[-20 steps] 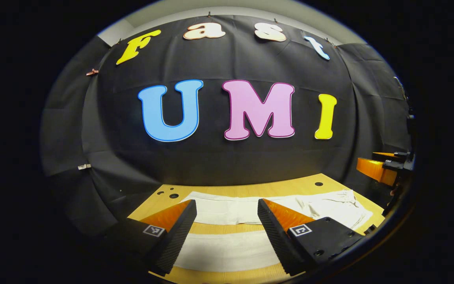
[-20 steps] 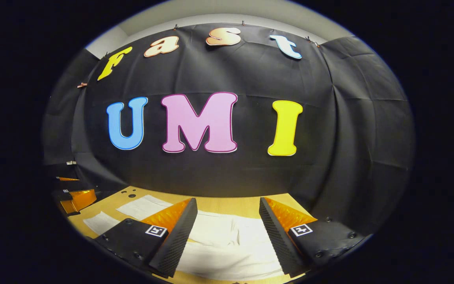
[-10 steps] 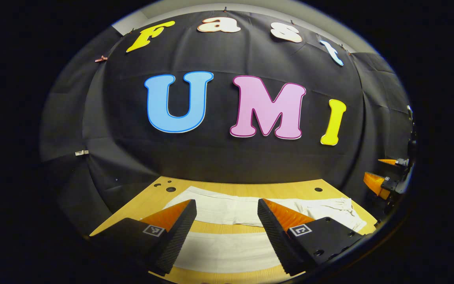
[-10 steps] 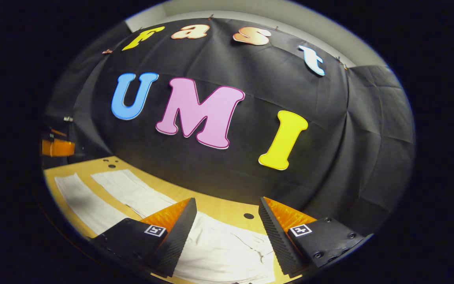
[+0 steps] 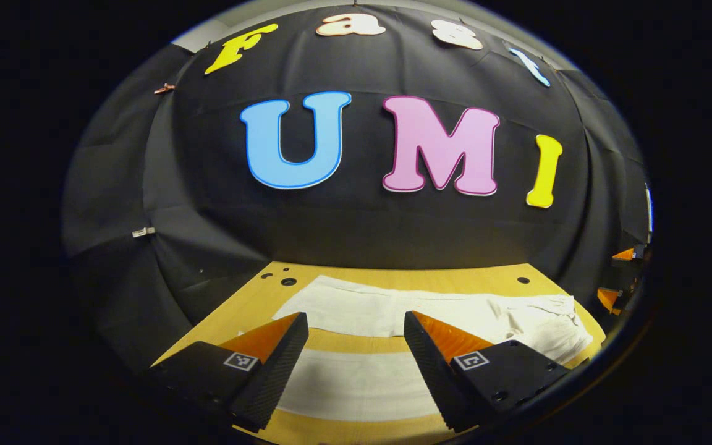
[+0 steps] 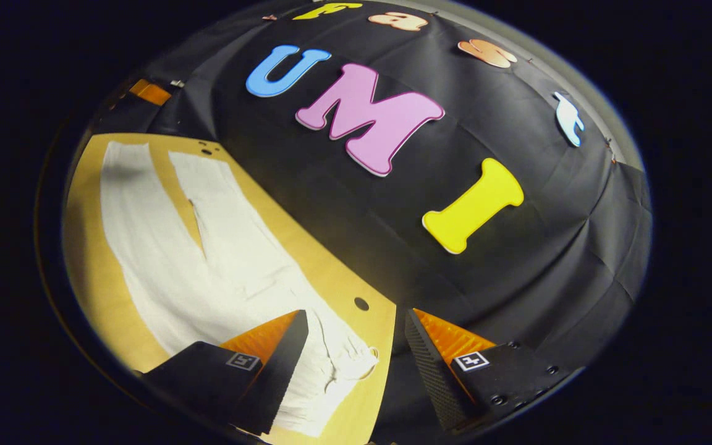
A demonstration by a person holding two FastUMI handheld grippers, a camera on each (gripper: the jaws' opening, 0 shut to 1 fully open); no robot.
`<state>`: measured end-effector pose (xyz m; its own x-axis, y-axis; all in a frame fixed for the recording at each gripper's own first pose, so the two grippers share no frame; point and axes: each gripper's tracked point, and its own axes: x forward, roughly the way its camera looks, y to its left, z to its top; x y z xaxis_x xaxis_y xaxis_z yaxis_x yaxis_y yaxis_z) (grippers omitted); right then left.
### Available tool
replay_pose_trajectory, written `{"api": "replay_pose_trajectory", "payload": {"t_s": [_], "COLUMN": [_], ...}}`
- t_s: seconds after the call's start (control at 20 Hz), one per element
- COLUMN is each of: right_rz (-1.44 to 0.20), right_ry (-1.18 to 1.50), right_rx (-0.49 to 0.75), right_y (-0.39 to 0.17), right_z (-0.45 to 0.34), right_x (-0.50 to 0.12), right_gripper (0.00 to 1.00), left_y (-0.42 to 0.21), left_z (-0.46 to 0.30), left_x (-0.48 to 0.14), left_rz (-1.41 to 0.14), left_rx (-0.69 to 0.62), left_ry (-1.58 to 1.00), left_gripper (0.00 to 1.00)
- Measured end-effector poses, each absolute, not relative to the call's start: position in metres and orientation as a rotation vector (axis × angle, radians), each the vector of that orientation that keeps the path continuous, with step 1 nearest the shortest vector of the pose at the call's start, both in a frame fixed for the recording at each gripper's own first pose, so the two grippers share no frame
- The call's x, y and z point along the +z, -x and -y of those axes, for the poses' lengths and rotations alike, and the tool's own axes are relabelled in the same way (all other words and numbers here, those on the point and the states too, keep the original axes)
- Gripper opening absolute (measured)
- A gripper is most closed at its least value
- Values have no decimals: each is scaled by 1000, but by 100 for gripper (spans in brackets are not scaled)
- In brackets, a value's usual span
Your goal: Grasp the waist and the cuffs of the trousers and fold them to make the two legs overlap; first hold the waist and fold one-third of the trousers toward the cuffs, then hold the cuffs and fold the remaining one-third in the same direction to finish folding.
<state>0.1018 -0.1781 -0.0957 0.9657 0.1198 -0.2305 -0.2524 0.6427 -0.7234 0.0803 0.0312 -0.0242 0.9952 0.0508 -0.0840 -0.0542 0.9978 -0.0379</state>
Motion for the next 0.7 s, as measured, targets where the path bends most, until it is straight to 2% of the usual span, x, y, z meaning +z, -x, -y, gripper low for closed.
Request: {"api": "replay_pose_trajectory", "payload": {"t_s": [0.5,0.7], "right_rz": [-476,-563], "right_ry": [1173,1207], "right_rx": [505,550], "right_y": [-42,-25], "right_z": [262,284], "right_x": [-226,-259], "right_gripper": [98,98], "left_y": [-71,-68], "left_z": [-46,-41], "left_x": [-63,-69], "left_rz": [-195,-210], "left_rx": [160,177], "left_ry": [36,15], "left_gripper": [99,99]}}
